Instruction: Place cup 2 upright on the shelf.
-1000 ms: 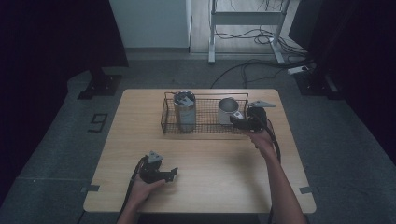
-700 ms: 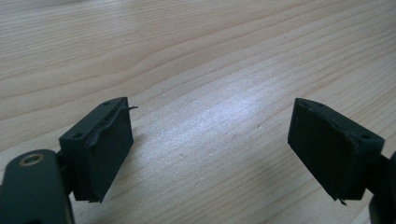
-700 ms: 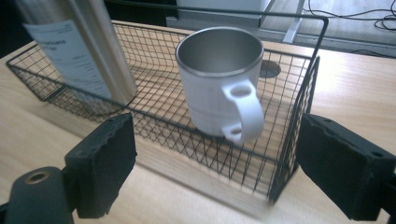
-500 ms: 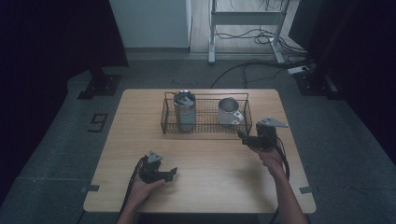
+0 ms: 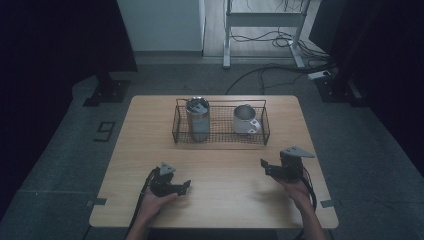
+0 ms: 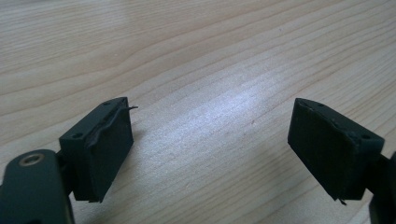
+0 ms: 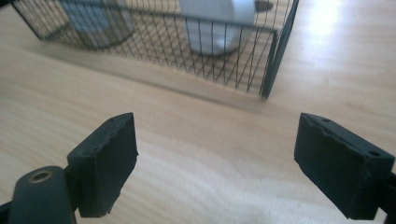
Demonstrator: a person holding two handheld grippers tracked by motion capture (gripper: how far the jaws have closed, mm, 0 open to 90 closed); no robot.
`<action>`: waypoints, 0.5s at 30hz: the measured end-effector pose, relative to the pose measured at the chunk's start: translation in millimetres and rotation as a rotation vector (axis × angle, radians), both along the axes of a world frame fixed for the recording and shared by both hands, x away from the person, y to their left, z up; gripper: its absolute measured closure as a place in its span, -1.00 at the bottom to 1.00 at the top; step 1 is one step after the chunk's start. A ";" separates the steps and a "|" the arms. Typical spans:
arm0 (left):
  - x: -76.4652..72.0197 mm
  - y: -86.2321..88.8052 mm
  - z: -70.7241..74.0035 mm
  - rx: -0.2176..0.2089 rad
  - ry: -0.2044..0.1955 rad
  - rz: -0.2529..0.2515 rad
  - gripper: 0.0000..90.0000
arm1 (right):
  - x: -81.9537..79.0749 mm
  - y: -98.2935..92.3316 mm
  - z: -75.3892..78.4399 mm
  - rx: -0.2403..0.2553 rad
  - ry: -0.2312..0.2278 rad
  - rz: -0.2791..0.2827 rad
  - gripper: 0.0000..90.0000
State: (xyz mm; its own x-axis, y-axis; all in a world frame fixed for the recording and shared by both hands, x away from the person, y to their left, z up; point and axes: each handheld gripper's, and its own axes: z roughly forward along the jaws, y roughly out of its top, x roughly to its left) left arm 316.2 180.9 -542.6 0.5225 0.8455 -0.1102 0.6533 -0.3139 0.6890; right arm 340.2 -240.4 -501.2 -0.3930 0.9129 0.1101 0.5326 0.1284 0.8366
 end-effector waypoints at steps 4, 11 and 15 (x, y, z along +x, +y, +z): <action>-0.6 -1.3 0.0 0.002 -0.002 -0.005 -0.68 | -3.9 2.9 -9.0 -0.017 0.019 0.009 -0.71; -0.8 -0.6 0.5 0.001 -0.005 -0.001 -0.68 | -3.4 5.4 -13.2 -0.022 0.019 0.006 -0.71; -1.3 0.4 1.4 0.001 -0.007 0.001 -0.68 | -3.5 4.7 -13.7 -0.019 0.023 -0.002 -0.71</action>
State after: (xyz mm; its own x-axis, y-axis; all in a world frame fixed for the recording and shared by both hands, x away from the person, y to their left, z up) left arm 314.9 181.3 -541.2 0.5221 0.8463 -0.1063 0.6490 -0.3133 0.6933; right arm 336.7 -235.7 -515.0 -0.3884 0.9159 0.1015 0.5522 0.1432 0.8213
